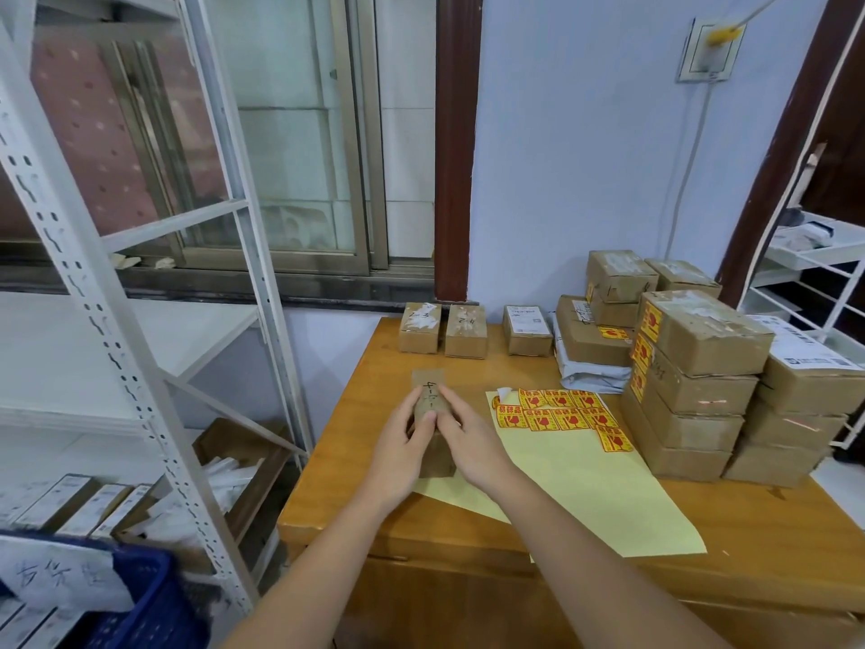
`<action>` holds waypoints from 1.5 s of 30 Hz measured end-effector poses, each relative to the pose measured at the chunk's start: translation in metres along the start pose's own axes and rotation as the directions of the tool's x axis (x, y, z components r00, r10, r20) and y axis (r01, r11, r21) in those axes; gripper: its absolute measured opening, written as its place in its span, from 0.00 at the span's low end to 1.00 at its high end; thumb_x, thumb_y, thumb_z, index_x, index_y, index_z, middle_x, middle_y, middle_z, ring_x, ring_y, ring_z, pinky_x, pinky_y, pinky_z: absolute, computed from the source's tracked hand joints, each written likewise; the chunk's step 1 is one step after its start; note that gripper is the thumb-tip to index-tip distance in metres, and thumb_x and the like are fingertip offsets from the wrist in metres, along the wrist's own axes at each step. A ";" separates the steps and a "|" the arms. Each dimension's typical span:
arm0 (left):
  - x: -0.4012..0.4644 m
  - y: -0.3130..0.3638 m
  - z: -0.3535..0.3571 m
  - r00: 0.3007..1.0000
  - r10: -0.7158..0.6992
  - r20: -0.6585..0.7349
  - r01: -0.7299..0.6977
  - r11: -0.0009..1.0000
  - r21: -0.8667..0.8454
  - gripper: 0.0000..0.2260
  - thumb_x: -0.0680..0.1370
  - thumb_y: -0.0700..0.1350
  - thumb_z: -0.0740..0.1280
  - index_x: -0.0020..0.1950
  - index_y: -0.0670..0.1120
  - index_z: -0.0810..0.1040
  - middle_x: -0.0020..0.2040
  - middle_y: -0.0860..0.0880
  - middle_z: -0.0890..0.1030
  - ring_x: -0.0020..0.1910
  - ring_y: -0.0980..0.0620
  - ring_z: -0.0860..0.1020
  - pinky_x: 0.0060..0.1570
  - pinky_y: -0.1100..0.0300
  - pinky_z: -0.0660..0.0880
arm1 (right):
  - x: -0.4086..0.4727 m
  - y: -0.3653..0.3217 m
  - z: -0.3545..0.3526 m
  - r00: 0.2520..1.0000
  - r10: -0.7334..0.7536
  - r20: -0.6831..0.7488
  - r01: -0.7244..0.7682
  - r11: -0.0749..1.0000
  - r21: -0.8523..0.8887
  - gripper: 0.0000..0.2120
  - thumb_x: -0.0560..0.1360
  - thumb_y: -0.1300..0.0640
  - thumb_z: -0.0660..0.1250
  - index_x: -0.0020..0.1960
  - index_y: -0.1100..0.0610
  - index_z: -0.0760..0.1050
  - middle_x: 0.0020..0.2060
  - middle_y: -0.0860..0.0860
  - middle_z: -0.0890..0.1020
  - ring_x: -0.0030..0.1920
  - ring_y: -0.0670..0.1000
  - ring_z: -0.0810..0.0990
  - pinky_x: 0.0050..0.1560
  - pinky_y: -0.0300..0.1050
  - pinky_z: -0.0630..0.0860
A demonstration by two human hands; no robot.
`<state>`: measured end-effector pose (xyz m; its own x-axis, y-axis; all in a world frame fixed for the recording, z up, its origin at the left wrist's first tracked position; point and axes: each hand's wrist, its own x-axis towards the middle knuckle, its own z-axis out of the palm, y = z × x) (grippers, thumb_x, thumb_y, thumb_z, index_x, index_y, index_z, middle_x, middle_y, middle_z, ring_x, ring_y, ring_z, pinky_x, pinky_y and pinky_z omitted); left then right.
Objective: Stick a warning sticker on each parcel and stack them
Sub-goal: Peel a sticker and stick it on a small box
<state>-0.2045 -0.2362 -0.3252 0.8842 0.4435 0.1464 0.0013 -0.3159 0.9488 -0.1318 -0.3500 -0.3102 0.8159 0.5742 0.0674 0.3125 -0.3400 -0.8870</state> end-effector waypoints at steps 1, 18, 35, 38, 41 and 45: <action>0.001 0.002 -0.002 1.000 0.006 0.004 -0.006 1.000 0.013 0.24 0.85 0.55 0.61 0.81 0.55 0.63 0.78 0.57 0.68 0.74 0.60 0.67 0.75 0.57 0.66 | 0.000 -0.001 0.000 1.000 -0.003 -0.009 0.003 1.000 0.005 0.24 0.85 0.45 0.54 0.80 0.43 0.60 0.78 0.43 0.65 0.77 0.48 0.64 0.75 0.46 0.64; -0.008 0.066 0.016 0.930 0.310 0.198 -0.365 0.701 0.613 0.23 0.84 0.56 0.61 0.79 0.58 0.65 0.81 0.59 0.60 0.81 0.59 0.52 0.76 0.58 0.48 | -0.040 0.061 -0.110 0.986 -0.024 -0.162 -0.061 0.864 -0.499 0.22 0.81 0.54 0.65 0.75 0.48 0.70 0.71 0.48 0.75 0.69 0.51 0.74 0.67 0.46 0.72; 0.013 0.024 0.149 0.889 0.107 0.444 -0.407 0.627 0.664 0.21 0.85 0.50 0.58 0.78 0.49 0.68 0.76 0.50 0.70 0.75 0.49 0.66 0.73 0.54 0.63 | -0.078 0.106 -0.115 0.986 -0.073 -0.149 -0.019 0.840 -0.542 0.18 0.79 0.62 0.61 0.68 0.53 0.74 0.62 0.48 0.79 0.60 0.50 0.76 0.59 0.42 0.73; 0.014 0.015 0.148 0.903 0.120 0.413 -0.397 0.600 0.694 0.22 0.85 0.55 0.57 0.77 0.49 0.69 0.77 0.51 0.69 0.76 0.50 0.65 0.75 0.53 0.61 | -0.071 0.109 -0.128 0.977 -0.069 -0.200 -0.046 0.853 -0.521 0.20 0.79 0.65 0.63 0.70 0.54 0.74 0.65 0.50 0.77 0.58 0.48 0.77 0.63 0.40 0.71; 0.013 0.013 0.149 0.906 0.141 0.400 -0.402 0.585 0.704 0.22 0.85 0.55 0.56 0.77 0.49 0.70 0.76 0.52 0.70 0.75 0.51 0.65 0.76 0.53 0.61 | -0.058 0.111 -0.141 0.963 -0.058 -0.263 -0.104 0.822 -0.560 0.21 0.79 0.67 0.62 0.71 0.54 0.74 0.65 0.51 0.78 0.64 0.53 0.76 0.66 0.48 0.73; 0.013 0.012 0.149 0.907 0.155 0.391 -0.402 0.592 0.698 0.22 0.85 0.55 0.56 0.77 0.50 0.69 0.76 0.52 0.69 0.75 0.51 0.64 0.77 0.53 0.60 | -0.037 0.110 -0.145 0.948 -0.028 -0.317 -0.181 0.773 -0.609 0.19 0.79 0.54 0.68 0.70 0.53 0.73 0.62 0.50 0.77 0.63 0.53 0.73 0.61 0.47 0.73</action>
<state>-0.1234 -0.3589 -0.3539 0.9850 0.0253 0.1707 -0.0288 -0.9511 0.3074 -0.0570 -0.5164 -0.3436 0.9189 0.3177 0.2339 0.3901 -0.8197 -0.4194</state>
